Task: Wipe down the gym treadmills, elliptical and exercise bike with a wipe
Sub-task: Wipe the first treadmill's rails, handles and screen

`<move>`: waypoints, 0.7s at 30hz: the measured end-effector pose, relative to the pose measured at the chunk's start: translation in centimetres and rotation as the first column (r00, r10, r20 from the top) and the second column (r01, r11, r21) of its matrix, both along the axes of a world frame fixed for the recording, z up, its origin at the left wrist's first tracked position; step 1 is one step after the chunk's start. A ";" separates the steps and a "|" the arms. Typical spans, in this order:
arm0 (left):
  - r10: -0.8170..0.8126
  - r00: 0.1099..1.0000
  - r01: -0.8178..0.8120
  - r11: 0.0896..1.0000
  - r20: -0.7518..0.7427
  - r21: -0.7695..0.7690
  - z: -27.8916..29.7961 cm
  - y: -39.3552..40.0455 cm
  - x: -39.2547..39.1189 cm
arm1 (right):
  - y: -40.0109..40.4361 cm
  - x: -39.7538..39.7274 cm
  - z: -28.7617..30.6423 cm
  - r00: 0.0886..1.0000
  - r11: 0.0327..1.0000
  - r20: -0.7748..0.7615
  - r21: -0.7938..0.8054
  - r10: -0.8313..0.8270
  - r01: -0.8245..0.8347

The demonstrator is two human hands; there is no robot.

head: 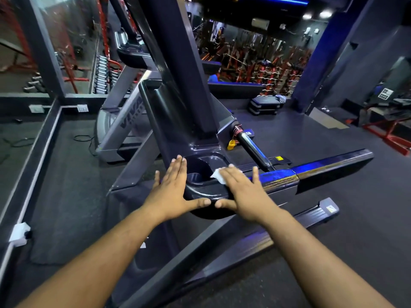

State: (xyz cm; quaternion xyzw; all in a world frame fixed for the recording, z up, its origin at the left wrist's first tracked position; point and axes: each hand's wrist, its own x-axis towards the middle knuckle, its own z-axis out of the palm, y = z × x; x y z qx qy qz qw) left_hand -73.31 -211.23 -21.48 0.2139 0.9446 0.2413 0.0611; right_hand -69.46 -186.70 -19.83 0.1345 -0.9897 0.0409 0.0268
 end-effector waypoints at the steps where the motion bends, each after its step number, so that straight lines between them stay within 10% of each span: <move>1: 0.017 1.000 -0.017 1.000 0.000 0.010 0.1 0.3 0.1 | 1.1 -0.6 0.5 0.997 0.999 0.057 -0.014 -0.048 0.049; 6: 0.104 0.994 -0.103 0.993 -0.011 0.062 0.2 1.7 0.0 | 1.8 -4.2 2.1 0.950 0.980 0.275 -0.084 -0.150 0.179; 21: 0.159 0.982 -0.156 0.987 -0.104 0.036 -0.6 2.1 0.5 | -0.6 -7.5 2.4 0.954 0.973 0.283 -0.173 -0.097 0.150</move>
